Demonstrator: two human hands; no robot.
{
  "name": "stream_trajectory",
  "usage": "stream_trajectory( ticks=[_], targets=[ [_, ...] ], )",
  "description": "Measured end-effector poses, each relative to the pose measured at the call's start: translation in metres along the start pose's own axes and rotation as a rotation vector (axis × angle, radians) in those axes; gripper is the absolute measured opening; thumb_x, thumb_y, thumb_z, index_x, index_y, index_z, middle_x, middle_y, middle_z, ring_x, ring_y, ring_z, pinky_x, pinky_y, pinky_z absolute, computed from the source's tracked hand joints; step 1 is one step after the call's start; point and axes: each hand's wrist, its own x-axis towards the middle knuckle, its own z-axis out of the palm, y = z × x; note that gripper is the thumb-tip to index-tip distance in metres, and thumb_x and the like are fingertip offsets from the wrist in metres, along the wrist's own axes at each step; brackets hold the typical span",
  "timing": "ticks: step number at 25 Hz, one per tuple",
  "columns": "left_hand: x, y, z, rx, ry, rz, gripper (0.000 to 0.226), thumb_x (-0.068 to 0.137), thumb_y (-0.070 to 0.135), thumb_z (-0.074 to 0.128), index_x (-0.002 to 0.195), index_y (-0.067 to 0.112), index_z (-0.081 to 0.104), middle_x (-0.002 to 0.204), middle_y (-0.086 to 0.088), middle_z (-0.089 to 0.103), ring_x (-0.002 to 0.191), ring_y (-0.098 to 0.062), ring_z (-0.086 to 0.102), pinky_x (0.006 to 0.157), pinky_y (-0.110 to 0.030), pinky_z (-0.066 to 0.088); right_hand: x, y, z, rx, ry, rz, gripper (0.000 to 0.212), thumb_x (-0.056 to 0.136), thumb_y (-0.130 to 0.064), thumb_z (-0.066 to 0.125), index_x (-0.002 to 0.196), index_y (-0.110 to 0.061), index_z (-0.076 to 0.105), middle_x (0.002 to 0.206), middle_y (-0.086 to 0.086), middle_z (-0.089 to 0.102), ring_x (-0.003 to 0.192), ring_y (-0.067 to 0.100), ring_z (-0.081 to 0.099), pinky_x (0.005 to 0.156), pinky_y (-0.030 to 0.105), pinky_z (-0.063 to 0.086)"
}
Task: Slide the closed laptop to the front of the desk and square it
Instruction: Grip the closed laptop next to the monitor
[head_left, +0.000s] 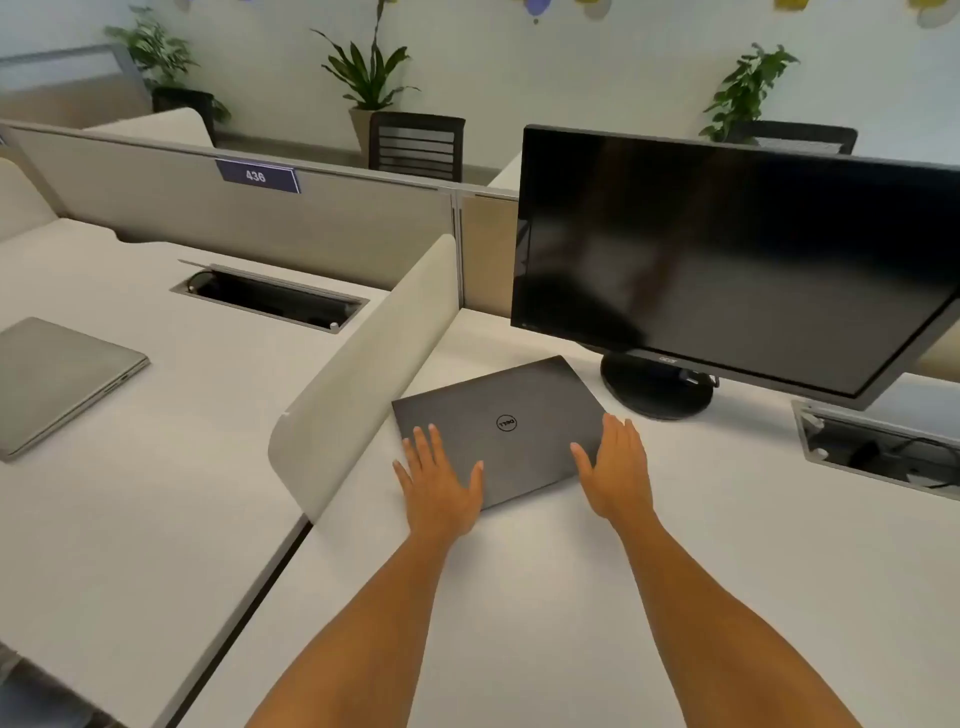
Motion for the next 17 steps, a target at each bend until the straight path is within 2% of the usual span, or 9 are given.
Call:
stream_trajectory(
  ticks=[3,6,8,11,14,17],
  targets=[
    [0.005,-0.003,-0.001,-0.042,-0.068,-0.153,0.093,0.099,0.061,0.037,0.160,0.008,-0.010,0.169,-0.016,0.001,0.156,-0.034,0.005,0.125,-0.053,0.002,0.010,0.011,0.009,-0.107,-0.105,0.057,0.074,0.098,-0.049,0.050,0.154,-0.007,0.028,0.161,0.014,0.031,0.149,0.032,0.027,0.122,0.045,0.026],
    [0.009,0.000,-0.001,-0.111,-0.085,-0.187,0.094,0.099,0.060,0.040,0.160,0.010,-0.010,0.168,-0.019,0.007,0.153,-0.036,0.016,0.123,-0.052,0.013,0.024,0.012,0.010,-0.166,-0.196,0.081,0.076,0.095,-0.049,0.056,0.153,-0.007,0.029,0.160,0.016,0.028,0.147,0.035,0.029,0.118,0.047,0.030],
    [0.015,0.005,-0.001,-0.142,-0.084,-0.220,0.094,0.099,0.060,0.040,0.160,0.010,-0.010,0.167,-0.022,0.006,0.151,-0.038,0.019,0.119,-0.051,0.022,0.038,0.009,0.007,-0.140,-0.199,0.105,0.080,0.093,-0.049,0.061,0.153,-0.007,0.029,0.158,0.018,0.030,0.144,0.036,0.034,0.116,0.047,0.033],
    [0.027,0.010,-0.001,-0.135,-0.080,-0.339,0.093,0.098,0.062,0.038,0.160,0.004,-0.002,0.167,-0.020,0.009,0.151,-0.035,0.019,0.116,-0.053,0.027,0.056,0.008,0.000,-0.044,-0.238,0.227,0.086,0.087,-0.048,0.068,0.151,-0.005,0.029,0.149,0.020,0.040,0.136,0.038,0.042,0.110,0.049,0.040],
    [0.035,0.017,0.002,-0.096,-0.061,-0.428,0.094,0.097,0.061,0.043,0.159,0.000,0.007,0.161,-0.016,0.022,0.147,-0.032,0.025,0.110,-0.053,0.033,0.070,0.011,-0.002,0.011,-0.256,0.319,0.084,0.088,-0.049,0.067,0.148,-0.004,0.031,0.147,0.021,0.042,0.135,0.039,0.041,0.109,0.048,0.039],
    [0.043,0.025,0.001,-0.154,-0.049,-0.555,0.097,0.093,0.059,0.053,0.158,0.001,0.009,0.155,-0.014,0.029,0.141,-0.033,0.030,0.105,-0.053,0.039,0.082,0.013,-0.006,0.058,-0.272,0.392,0.085,0.090,-0.056,0.061,0.148,-0.001,0.032,0.151,0.021,0.040,0.138,0.039,0.040,0.114,0.048,0.035]
  ],
)
